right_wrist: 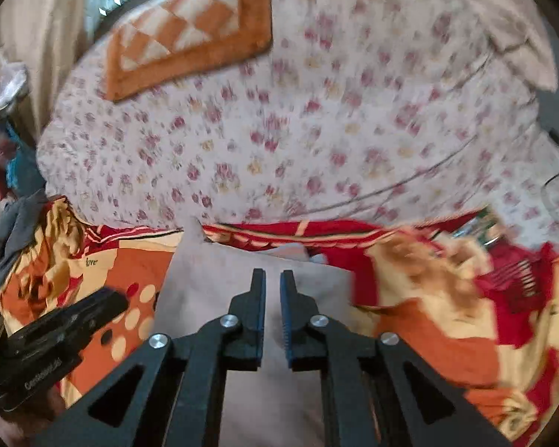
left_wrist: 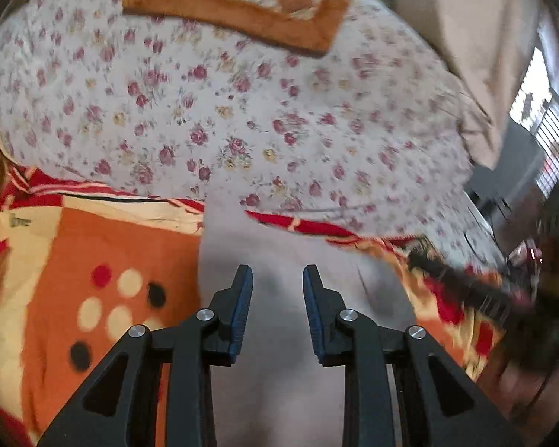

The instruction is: Fold large clothes

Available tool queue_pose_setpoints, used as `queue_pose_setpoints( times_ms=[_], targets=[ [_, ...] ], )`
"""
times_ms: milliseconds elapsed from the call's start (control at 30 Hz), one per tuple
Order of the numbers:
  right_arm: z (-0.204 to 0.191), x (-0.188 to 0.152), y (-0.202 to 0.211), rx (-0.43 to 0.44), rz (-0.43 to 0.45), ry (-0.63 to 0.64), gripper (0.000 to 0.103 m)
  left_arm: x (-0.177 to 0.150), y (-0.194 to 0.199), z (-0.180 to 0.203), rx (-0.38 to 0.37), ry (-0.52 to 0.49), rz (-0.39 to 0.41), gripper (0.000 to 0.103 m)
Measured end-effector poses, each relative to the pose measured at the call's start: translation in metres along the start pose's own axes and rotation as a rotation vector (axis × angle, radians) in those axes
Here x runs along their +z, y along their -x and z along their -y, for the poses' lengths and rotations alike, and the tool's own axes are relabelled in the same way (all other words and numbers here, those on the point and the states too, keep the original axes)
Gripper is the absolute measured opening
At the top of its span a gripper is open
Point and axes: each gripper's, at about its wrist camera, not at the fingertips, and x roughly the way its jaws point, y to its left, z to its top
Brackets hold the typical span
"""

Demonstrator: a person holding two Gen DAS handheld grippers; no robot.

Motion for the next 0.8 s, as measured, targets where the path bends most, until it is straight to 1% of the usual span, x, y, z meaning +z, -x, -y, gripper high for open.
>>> queue_pose_setpoints(
  times_ms=[33,67,133,167,200,267,300,333,367,433,500,567,667,733,800],
  targets=[
    [-0.001,0.003,-0.015,-0.004,-0.026,-0.004,0.007,0.009,-0.017,0.000,0.004,0.013,-0.025,0.022],
    [-0.001,0.005,-0.031,-0.011,-0.060,-0.002,0.007,0.014,-0.034,0.001,0.034,0.012,-0.036,0.022],
    [0.006,0.000,-0.068,-0.072,-0.123,0.015,0.007,0.016,-0.068,0.003,0.099,0.000,-0.068,0.022],
    [0.013,-0.005,-0.083,-0.103,-0.145,0.017,0.007,0.012,-0.084,0.001,0.118,0.009,-0.086,0.022],
    [0.023,-0.011,-0.094,-0.112,-0.160,0.001,0.007,0.008,-0.100,-0.002,0.141,0.018,-0.105,0.022],
    [0.043,-0.026,-0.112,-0.111,-0.178,-0.038,0.007,-0.006,-0.122,-0.009,0.162,0.049,-0.115,0.022],
    [0.053,-0.034,-0.122,-0.107,-0.178,-0.061,0.007,-0.011,-0.127,-0.007,0.171,0.035,-0.105,0.022],
    [0.061,-0.039,-0.128,-0.101,-0.168,-0.062,0.007,-0.018,-0.130,-0.002,0.191,-0.004,-0.079,0.022],
    [0.064,-0.046,-0.133,-0.091,-0.143,-0.053,0.006,-0.021,-0.133,0.000,0.204,-0.027,-0.069,0.022],
    [0.063,-0.048,-0.134,-0.096,-0.136,-0.048,0.006,-0.023,-0.137,0.001,0.226,-0.038,-0.056,0.022],
    [0.059,-0.048,-0.137,-0.104,-0.140,-0.015,0.006,-0.023,-0.142,-0.003,0.217,-0.022,-0.057,0.022],
    [0.062,-0.048,-0.138,-0.087,-0.144,-0.028,0.006,-0.019,-0.149,-0.008,0.215,-0.006,-0.071,0.022],
    [0.064,-0.045,-0.142,-0.080,-0.143,-0.033,0.006,-0.019,-0.155,-0.006,0.239,-0.018,-0.080,0.022],
    [0.064,-0.044,-0.142,-0.083,-0.141,-0.033,0.006,-0.020,-0.155,-0.006,0.241,-0.019,-0.080,0.022],
    [0.064,-0.044,-0.140,-0.078,-0.133,-0.036,0.006,-0.016,-0.155,-0.004,0.245,-0.024,-0.101,0.022]
  ],
)
